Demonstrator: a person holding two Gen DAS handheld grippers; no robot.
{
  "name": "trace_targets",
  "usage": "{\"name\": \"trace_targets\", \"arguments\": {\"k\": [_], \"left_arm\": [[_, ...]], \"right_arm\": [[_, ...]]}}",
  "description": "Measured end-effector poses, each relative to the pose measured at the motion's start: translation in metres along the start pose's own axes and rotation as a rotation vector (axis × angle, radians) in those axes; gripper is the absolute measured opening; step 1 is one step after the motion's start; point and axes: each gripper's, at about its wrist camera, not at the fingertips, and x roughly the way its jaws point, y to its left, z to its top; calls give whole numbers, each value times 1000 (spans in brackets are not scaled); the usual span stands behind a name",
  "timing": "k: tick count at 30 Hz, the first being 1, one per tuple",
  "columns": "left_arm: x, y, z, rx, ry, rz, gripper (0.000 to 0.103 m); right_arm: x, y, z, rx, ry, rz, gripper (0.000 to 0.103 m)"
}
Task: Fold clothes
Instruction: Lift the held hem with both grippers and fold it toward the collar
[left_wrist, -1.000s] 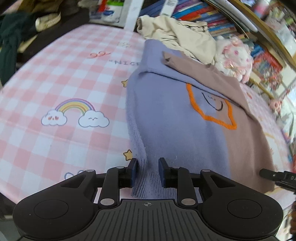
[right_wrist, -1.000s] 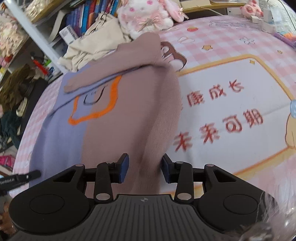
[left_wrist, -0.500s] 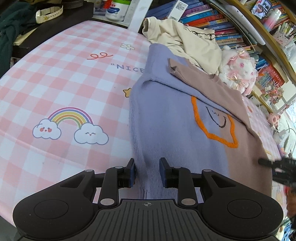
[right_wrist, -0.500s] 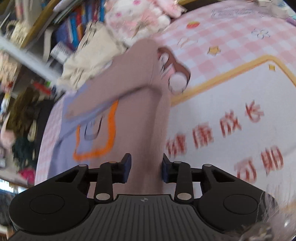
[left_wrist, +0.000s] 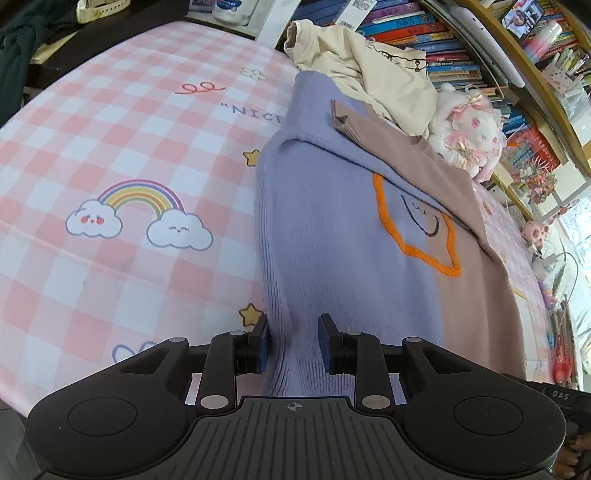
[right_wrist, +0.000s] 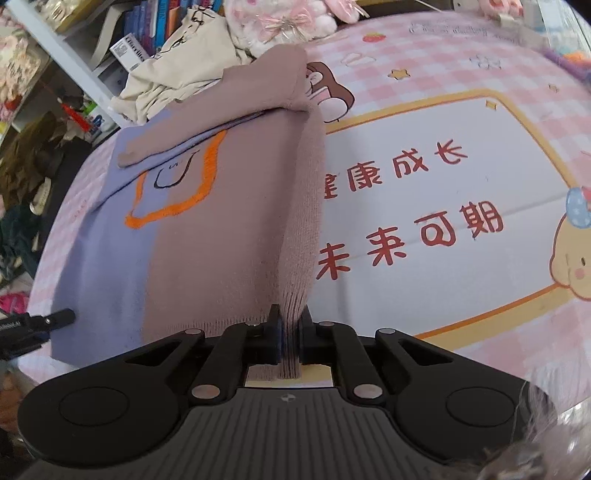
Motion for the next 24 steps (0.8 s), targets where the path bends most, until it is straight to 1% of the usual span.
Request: {"name": "trace_targets", "arguments": {"k": [4,9,11,12,13,14,15,19,24], "left_arm": [[-3,3,-4,-33,2,-11,27],[-5,5,-9,-46,-3,-18,27],[-4,6,-9,-52,-6,-21,25],[-4,6,-9,-55,-7,-23,24],[-4,7,-9,-57,-9,-25,19],[-3,8,-9,-59,-4,-26,7],[-1,9,-9,-62,2,-26,5],[-3,9,-15,-74,9,-39,4],[-9,4,-31,-87,17,-58,4]], "right_arm": [[1,-5,3,25,12,16,9],[1,-7,4,38,14,31,9],[1,-10,4,51,12,42,9],[1,-11,5,60,15,48,7],[2,-13,5,69,17,53,7],[-1,-15,4,72,16,54,6],[-3,-17,3,75,15,54,6],[-12,-25,-3,88,9,56,6],[-23,-35,-10,103,2,59,6]]}}
